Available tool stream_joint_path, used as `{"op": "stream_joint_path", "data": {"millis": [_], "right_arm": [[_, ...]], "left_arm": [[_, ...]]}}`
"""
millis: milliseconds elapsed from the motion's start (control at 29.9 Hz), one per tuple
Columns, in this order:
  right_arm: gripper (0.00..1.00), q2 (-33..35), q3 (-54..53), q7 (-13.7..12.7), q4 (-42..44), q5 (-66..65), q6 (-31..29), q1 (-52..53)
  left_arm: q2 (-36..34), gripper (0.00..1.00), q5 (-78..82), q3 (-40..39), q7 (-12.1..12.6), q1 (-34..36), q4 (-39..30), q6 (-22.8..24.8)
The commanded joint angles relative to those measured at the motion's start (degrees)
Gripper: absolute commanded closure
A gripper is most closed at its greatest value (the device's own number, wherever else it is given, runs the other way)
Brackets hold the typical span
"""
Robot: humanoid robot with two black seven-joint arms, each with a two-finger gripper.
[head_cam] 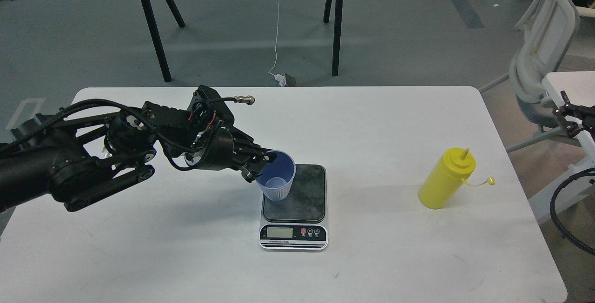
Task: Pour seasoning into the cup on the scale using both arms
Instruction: 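Carry the blue cup with the left gripper onto the scale, then release the cup and withdraw the left gripper upward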
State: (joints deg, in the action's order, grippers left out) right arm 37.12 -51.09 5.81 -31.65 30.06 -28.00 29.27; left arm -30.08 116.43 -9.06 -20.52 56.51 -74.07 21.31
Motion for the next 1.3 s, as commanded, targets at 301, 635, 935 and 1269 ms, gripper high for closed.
{"op": "stream_joint_path", "data": {"millis": [301,635,935,1269], "right_arm": [[0.0,0.3,0.0,0.0,0.0,0.0,0.0,0.0],[0.0,0.8,0.0,0.0,0.0,0.0,0.0,-0.2],[0.0,5.6,-0.6,0.0,-6.5,0.3,0.0,-4.6],[0.0,10.1,-7.1,0.3,-27.1,0.4,0.0,-26.9]], "left_arm": [[3.4,0.85,0.0,0.4,2.5,-0.2,0.9,0.1],[4.1,0.27,-1.1,-0.6,2.6,0.2,2.0,-0.4],[-0.2,0.13,-20.2,-5.1,1.9,3.3,2.0,-0.4],[0.5,0.01,-71.8,-19.2,1.8,1.5,13.6,-0.5]]}}
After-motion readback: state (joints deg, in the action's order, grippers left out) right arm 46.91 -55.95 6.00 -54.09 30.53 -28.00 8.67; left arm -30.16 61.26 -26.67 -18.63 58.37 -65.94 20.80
